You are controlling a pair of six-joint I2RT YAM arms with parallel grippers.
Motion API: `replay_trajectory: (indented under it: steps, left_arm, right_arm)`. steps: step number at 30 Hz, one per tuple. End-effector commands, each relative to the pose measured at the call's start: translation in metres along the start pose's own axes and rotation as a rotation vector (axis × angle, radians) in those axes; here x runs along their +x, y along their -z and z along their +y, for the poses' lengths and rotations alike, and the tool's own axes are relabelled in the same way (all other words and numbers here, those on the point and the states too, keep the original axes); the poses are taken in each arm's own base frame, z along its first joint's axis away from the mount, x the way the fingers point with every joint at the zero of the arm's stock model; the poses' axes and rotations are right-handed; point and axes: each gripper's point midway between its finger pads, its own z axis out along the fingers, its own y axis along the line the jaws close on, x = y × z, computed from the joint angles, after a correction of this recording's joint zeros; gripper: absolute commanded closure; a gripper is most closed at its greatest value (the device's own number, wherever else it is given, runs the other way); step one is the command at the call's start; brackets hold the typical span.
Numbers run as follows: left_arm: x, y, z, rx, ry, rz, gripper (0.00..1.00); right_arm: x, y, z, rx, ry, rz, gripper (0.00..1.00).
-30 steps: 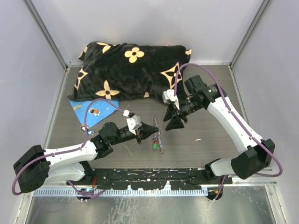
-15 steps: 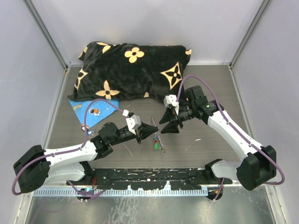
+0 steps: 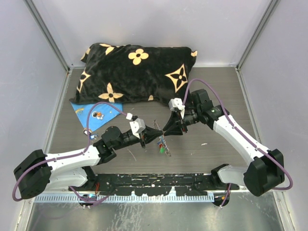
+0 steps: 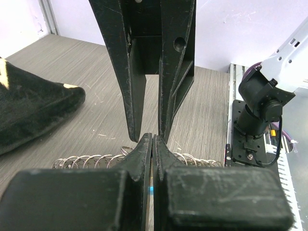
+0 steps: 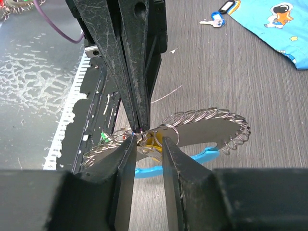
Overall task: Remove the keys from the keyring
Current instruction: Remove the key from the keyring.
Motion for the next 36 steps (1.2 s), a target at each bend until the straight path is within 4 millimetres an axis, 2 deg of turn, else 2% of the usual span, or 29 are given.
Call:
replay_trajectory:
  steps: [1, 9, 12, 15, 20, 21, 24, 26, 28, 32, 36]
  left_arm:
    - [-0.047, -0.002, -0.001, -0.001, -0.047, -0.152, 1.00]
    - [-0.047, -0.002, 0.000, -0.009, -0.046, -0.154, 1.00]
    - [-0.047, -0.002, 0.001, -0.010, -0.041, -0.152, 1.00]
    - [-0.047, -0.002, 0.000, -0.011, -0.035, -0.155, 1.00]
    - [-0.049, 0.002, 0.002, -0.030, -0.012, -0.173, 0.99]
    - [-0.048, 0.004, 0.002, -0.031, -0.010, -0.171, 0.92]
    - [-0.044, 0.015, 0.000, -0.037, -0.019, -0.156, 0.58]
    - [-0.041, 0.025, -0.003, -0.033, -0.049, -0.113, 0.45]
    - [-0.034, 0.034, -0.008, -0.013, -0.072, -0.033, 0.39]
    - [-0.032, 0.047, -0.017, 0.033, -0.135, 0.009, 0.37]
    - [-0.040, 0.044, -0.010, 0.000, -0.168, -0.034, 0.36]
  right_arm:
    - [-0.007, -0.003, 0.002, -0.024, 0.034, -0.027, 0.67]
    - [-0.005, -0.007, 0.006, -0.041, 0.041, -0.024, 0.72]
    - [-0.006, -0.008, 0.007, -0.051, 0.050, -0.025, 0.80]
    - [-0.007, -0.009, 0.009, -0.061, 0.062, -0.023, 0.98]
    - [-0.007, -0.006, 0.007, -0.035, 0.091, 0.011, 0.99]
    - [-0.006, -0.004, 0.005, -0.021, 0.098, 0.031, 0.99]
    - [-0.004, 0.004, 0.000, 0.028, 0.124, 0.119, 0.99]
    - [0.000, 0.010, -0.003, 0.055, 0.145, 0.223, 0.99]
    - [0.004, 0.017, -0.003, 0.072, 0.125, 0.330, 0.99]
    - [0.000, 0.023, 0.000, 0.075, 0.160, 0.519, 0.99]
    - [0.002, 0.019, 0.010, 0.049, 0.187, 0.646, 0.99]
